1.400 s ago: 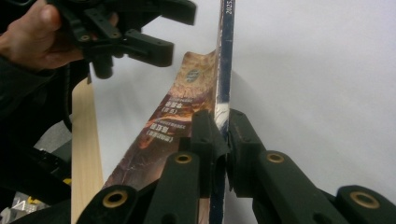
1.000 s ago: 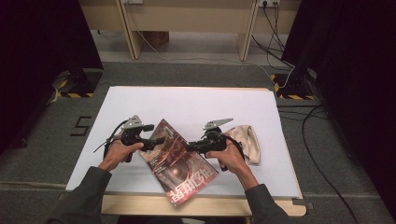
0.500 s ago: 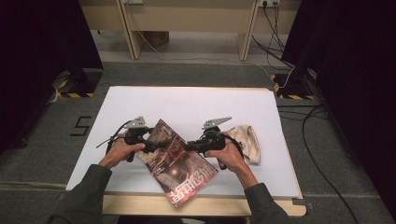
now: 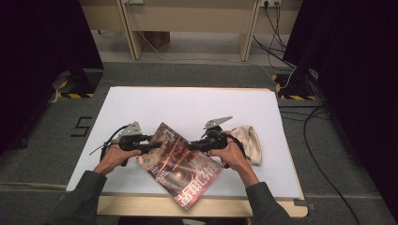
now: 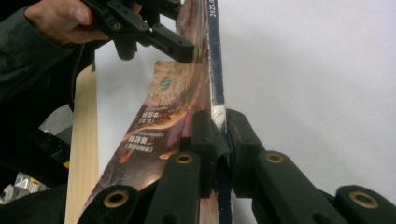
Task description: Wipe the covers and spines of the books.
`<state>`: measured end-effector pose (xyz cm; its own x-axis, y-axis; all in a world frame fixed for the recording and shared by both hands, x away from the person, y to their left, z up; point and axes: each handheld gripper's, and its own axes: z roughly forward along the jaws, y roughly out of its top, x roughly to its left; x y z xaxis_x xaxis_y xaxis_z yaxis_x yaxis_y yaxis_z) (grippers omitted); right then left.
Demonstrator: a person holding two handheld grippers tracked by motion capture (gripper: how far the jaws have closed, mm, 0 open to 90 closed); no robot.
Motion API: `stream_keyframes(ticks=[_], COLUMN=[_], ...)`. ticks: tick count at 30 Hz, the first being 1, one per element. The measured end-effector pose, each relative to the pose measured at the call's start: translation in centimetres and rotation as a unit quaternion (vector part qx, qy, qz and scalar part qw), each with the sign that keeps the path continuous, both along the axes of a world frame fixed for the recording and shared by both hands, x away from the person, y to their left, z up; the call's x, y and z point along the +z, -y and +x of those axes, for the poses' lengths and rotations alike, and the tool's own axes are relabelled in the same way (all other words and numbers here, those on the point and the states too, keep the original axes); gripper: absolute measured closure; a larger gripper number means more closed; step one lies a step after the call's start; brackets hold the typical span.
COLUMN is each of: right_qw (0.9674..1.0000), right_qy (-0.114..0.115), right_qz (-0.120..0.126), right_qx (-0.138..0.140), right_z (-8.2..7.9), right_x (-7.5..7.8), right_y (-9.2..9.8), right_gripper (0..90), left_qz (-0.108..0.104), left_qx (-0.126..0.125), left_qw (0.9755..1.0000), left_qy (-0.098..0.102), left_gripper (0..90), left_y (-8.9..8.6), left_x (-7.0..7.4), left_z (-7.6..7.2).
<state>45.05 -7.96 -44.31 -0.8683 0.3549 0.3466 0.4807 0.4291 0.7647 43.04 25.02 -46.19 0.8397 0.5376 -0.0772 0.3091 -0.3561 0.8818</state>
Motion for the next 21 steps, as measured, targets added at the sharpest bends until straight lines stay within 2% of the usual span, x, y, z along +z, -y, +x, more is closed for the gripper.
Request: stream_keyframes(ticks=[5,7,11,12,14,16,18,19,21], right_qw=[1.0000,0.9999,0.9999,0.9998,0.9995,0.9986,0.9976,0.9968,0.9944], right_qy=[0.003,-0.006,-0.007,-0.005,0.000,-0.001,0.003,0.009,0.027], right_qz=[-0.001,0.004,0.006,0.003,-0.003,0.004,0.012,0.008,-0.015], right_qx=[0.007,0.008,-0.006,-0.016,-0.031,-0.052,-0.069,-0.079,-0.101], right_z=[0.3,0.6,0.7,0.7,0.7,0.7,0.5,0.3,-0.3], right_x=[-0.1,-0.3,-0.2,-0.1,-0.1,0.1,0.5,0.9,1.6], right_y=[-0.1,-0.1,0.2,0.4,0.8,1.4,2.2,2.5,3.4], right_gripper=[78.9,76.7,69.8,65.0,62.1,55.3,52.7,50.6,47.5], left_qz=[-0.006,-0.011,-0.012,-0.013,-0.015,-0.016,-0.018,-0.022,-0.026], left_qx=[0.005,0.005,0.022,0.026,0.032,0.036,0.042,0.045,0.055], left_qw=[0.9999,0.9998,0.9994,0.9993,0.9990,0.9986,0.9982,0.9980,0.9973], left_qy=[0.012,0.017,0.022,0.023,0.029,0.036,0.039,0.037,0.040], left_gripper=[72.4,74.5,75.0,75.0,75.1,75.2,75.4,75.4,75.8], left_y=[-0.4,-0.7,-1.1,-1.2,-1.4,-1.5,-1.8,-1.9,-2.3], left_x=[0.3,0.5,0.1,0.0,-0.1,0.0,0.0,-0.1,-0.1], left_z=[-1.2,-1.7,-2.6,-2.7,-3.0,-3.4,-3.7,-4.0,-4.4])
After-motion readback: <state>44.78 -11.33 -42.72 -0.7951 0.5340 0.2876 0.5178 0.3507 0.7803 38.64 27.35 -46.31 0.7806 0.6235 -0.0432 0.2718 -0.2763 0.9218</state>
